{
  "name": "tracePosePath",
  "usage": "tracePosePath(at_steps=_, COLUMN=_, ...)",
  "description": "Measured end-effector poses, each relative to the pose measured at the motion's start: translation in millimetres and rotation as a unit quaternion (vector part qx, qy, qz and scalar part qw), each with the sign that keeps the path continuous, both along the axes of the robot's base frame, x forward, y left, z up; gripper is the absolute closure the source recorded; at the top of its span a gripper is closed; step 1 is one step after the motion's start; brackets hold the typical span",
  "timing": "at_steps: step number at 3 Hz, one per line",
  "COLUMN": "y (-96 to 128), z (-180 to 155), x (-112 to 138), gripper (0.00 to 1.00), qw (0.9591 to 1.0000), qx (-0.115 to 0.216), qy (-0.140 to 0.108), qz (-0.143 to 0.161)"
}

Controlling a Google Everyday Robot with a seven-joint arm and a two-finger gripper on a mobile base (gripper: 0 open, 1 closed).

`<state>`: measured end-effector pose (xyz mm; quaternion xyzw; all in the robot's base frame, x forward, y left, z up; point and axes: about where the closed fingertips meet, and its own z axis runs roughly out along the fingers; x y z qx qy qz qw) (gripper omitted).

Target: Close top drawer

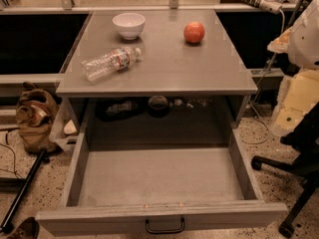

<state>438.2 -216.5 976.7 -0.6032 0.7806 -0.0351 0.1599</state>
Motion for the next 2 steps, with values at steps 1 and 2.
tracePosePath(at_steps=1, y=1.5, z=-1.9, x=0.1, gripper=0.0, qw=1.0, qx=0.003, qy=-0.006, qz=-0.001)
tracePosePath(at_steps=2, y=16.7, z=-15.8, x=-4.1, gripper=0.0, qw=0.9994, qx=-0.003, qy=-0.03, qz=-0.017)
